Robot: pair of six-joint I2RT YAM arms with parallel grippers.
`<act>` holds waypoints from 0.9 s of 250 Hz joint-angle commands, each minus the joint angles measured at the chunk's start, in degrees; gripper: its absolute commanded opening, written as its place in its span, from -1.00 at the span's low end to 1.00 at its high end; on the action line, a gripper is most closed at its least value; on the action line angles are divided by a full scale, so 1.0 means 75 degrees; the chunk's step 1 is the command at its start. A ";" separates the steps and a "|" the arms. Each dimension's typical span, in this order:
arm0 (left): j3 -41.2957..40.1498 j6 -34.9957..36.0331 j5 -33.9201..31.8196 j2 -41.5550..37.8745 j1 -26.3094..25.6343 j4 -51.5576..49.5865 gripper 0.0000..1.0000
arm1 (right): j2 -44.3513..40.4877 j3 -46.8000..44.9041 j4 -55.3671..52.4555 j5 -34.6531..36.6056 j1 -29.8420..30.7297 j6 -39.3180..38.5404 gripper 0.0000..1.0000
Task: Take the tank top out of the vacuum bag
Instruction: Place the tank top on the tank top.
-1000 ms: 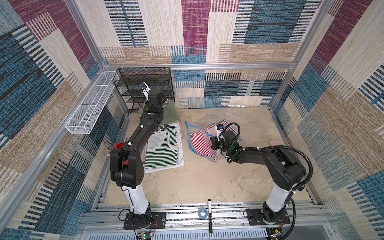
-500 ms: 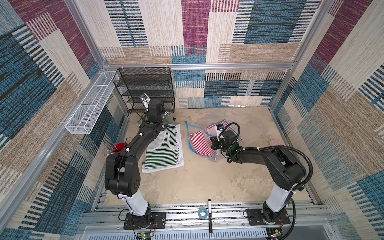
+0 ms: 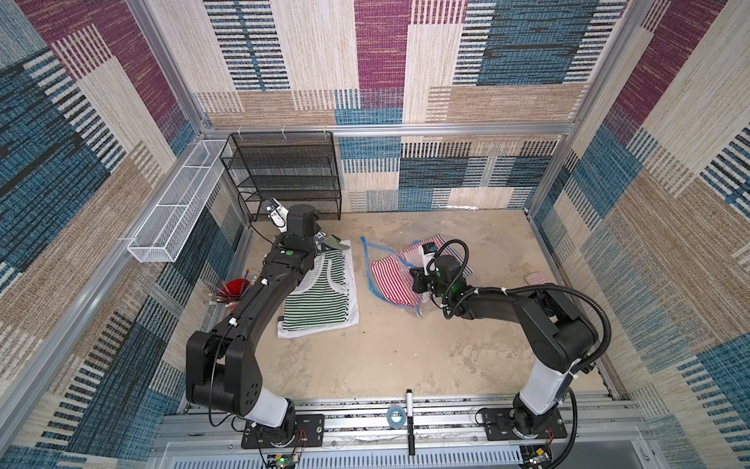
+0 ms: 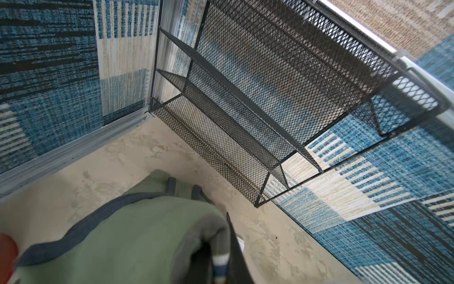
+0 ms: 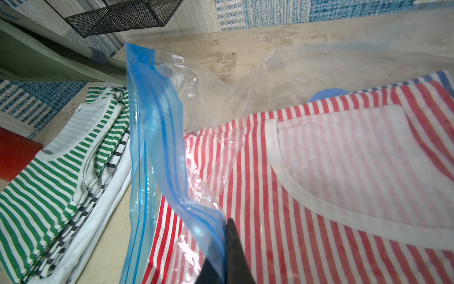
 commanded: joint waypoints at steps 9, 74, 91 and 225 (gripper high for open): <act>0.0217 -0.0445 -0.0397 -0.0078 -0.0270 -0.0916 -1.00 | -0.0004 0.0070 0.0121 -0.0116 0.0008 0.0052 -1.00; 0.0422 -0.1812 -0.0889 -0.0175 -0.0729 -0.2923 -1.00 | 0.0005 0.0100 0.0075 -0.0151 0.0010 0.0041 -1.00; 0.0144 -0.2229 -0.0725 -0.0312 -0.0775 -0.3140 -1.00 | 0.0027 0.0120 0.0054 -0.0174 0.0007 0.0047 -1.00; -0.2407 -0.1522 0.2229 -0.0715 -0.1051 -0.2885 -0.95 | 0.0068 0.0188 -0.0001 -0.0256 0.0007 0.0055 -1.00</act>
